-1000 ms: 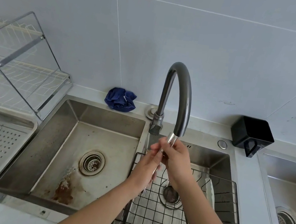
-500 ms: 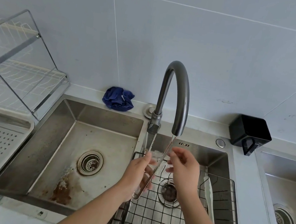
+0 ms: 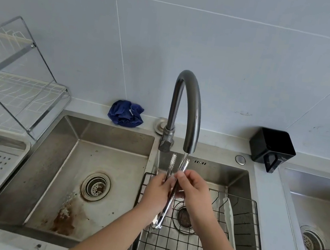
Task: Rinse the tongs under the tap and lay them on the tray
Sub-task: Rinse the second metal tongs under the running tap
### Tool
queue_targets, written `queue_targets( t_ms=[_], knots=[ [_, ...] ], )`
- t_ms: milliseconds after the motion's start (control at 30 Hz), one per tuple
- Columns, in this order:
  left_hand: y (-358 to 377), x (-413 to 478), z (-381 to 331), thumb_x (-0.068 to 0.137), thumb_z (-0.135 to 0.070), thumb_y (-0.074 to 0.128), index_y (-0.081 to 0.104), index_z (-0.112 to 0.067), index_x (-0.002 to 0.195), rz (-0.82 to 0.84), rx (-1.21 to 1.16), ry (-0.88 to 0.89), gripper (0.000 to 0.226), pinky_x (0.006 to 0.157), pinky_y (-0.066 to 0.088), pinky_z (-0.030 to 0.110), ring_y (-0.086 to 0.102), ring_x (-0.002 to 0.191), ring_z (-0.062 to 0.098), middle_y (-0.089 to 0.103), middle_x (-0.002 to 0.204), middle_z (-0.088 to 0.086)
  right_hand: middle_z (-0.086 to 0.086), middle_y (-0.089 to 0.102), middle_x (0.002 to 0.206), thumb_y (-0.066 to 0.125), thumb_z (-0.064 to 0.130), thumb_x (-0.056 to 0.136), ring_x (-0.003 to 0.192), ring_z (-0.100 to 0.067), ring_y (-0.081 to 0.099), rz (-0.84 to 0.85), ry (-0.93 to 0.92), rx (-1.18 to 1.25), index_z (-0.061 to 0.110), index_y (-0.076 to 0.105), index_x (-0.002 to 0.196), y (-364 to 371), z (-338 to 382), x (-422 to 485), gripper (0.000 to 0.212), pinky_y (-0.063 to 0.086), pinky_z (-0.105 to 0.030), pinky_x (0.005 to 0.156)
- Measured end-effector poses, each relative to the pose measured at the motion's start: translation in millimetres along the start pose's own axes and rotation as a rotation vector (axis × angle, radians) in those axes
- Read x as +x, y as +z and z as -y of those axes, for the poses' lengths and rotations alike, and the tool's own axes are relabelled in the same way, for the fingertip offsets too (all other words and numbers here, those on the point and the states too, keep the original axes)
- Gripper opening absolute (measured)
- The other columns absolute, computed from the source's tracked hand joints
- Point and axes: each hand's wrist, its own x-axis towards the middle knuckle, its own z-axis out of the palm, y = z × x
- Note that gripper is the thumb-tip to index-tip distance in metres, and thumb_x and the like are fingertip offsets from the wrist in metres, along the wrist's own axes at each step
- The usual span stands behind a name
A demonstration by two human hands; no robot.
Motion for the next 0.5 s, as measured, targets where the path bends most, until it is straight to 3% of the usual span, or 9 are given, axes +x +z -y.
queue_targets(
  t_ms=[33, 167, 300, 400, 500],
  knots=[
    [1.7, 2.9, -2.1, 0.103, -0.035, 0.051, 0.067, -0.019, 0.095, -0.034, 0.0, 0.011, 0.024, 0.063, 0.058, 0.035, 0.069, 0.066, 0.015, 0.073, 0.082, 0.003, -0.011, 0.064, 0.073, 0.057, 0.019, 0.103, 0.067, -0.018, 0.061, 0.0, 0.016, 0.011, 0.007, 0.065, 0.085, 0.3, -0.9, 0.1, 0.023, 0.055, -0.026, 0.061],
    [5.0, 18.1, -13.5, 0.104, -0.026, 0.048, 0.064, -0.011, 0.093, -0.097, 0.002, 0.05, 0.024, 0.049, 0.048, 0.035, 0.056, 0.051, 0.018, 0.061, 0.067, 0.006, -0.013, 0.059, 0.066, 0.051, 0.019, 0.106, 0.059, -0.027, 0.055, 0.02, 0.028, 0.077, 0.005, 0.06, 0.085, 0.9, -3.3, -2.6, 0.027, 0.044, -0.04, 0.059],
    [10.6, 32.7, -30.5, 0.103, -0.019, 0.047, 0.065, -0.019, 0.087, -0.198, 0.027, 0.112, 0.025, 0.055, 0.047, 0.024, 0.056, 0.054, 0.001, 0.06, 0.069, -0.004, -0.01, 0.056, 0.061, 0.052, 0.016, 0.106, 0.049, -0.02, 0.052, 0.006, 0.02, 0.049, 0.001, 0.057, 0.086, 0.5, -1.5, -4.2, 0.025, 0.044, -0.029, 0.047],
    [12.1, 43.4, -39.0, 0.099, -0.014, 0.053, 0.071, -0.008, 0.082, -0.16, 0.005, 0.078, 0.026, 0.058, 0.044, 0.031, 0.053, 0.058, 0.013, 0.057, 0.061, -0.004, -0.009, 0.053, 0.061, 0.053, 0.015, 0.105, 0.047, -0.019, 0.05, -0.018, 0.004, 0.058, 0.004, 0.059, 0.086, 0.6, -0.8, -4.1, 0.024, 0.044, -0.027, 0.043],
    [14.4, 45.3, -42.4, 0.095, -0.004, 0.057, 0.075, -0.007, 0.092, -0.1, -0.142, -0.022, 0.017, 0.053, 0.046, 0.028, 0.06, 0.06, 0.016, 0.068, 0.066, 0.002, -0.006, 0.052, 0.059, 0.056, 0.02, 0.104, 0.045, -0.017, 0.048, -0.063, -0.013, 0.041, 0.008, 0.064, 0.087, -0.1, 1.9, 1.6, 0.022, 0.042, -0.027, 0.041]
  ],
)
